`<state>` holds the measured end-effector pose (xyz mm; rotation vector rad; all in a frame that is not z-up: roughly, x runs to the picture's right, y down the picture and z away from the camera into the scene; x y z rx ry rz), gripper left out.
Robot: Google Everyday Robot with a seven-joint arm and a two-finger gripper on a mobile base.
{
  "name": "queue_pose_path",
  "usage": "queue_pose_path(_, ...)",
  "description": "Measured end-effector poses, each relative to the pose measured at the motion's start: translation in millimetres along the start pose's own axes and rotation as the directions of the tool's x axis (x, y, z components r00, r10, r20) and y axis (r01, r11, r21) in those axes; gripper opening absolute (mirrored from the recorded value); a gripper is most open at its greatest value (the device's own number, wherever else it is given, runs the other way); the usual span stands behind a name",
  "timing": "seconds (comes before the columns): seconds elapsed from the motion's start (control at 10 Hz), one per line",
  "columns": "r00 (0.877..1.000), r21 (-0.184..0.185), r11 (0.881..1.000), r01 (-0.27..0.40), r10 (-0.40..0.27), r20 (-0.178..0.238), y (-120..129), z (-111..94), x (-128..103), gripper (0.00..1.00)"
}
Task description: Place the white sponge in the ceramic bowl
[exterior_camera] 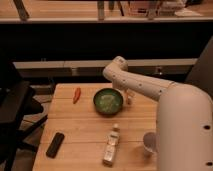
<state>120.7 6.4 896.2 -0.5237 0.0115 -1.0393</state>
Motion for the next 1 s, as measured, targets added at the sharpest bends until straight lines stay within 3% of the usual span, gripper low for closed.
queue_pose_path(1.0,1.0,-0.002,1.0,0.02,-0.02,-0.001,-0.2,2.3,2.9,0.8)
